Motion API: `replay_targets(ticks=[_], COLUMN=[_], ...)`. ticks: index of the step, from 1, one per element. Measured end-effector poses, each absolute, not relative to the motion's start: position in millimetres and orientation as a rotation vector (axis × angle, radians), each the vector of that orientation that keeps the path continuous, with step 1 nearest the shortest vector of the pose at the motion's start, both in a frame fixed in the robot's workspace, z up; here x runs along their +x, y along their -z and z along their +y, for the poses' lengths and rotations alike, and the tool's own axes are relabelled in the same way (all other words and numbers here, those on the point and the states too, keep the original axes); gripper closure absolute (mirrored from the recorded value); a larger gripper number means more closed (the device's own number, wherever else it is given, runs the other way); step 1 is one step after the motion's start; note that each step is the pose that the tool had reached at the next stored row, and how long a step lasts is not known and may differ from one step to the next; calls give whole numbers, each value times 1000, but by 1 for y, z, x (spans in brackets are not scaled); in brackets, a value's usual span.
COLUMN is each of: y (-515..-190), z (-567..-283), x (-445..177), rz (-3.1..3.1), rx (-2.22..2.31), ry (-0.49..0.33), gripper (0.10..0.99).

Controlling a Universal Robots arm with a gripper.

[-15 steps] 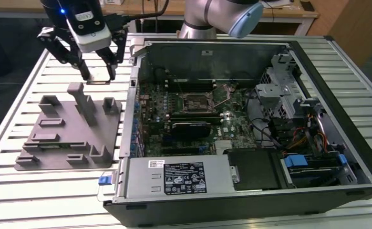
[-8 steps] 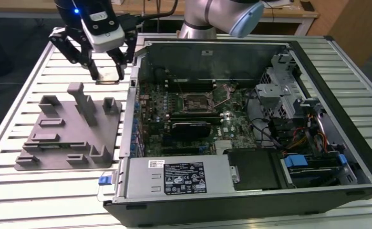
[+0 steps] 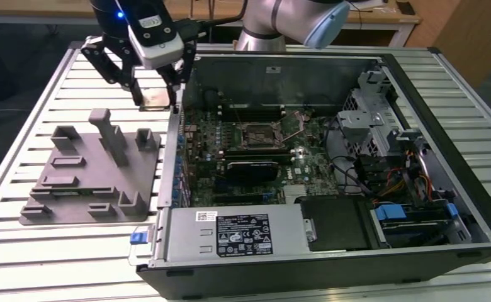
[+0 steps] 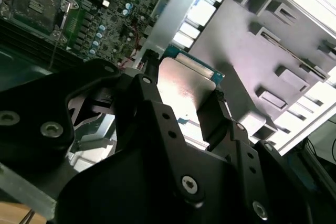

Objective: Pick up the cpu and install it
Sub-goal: 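Pick up the cpu and move it towards the insertion slot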

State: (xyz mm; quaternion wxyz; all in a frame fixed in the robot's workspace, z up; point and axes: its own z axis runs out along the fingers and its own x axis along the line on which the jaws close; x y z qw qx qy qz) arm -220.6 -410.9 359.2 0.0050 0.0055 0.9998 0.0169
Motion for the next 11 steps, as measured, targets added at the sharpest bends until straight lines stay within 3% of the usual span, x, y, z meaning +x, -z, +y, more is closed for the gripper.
replay_targets(ticks=[11], y=[-359], z=[-411], x=[-193], rz=[3131], rx=[17], ry=[-53], gripper=[545])
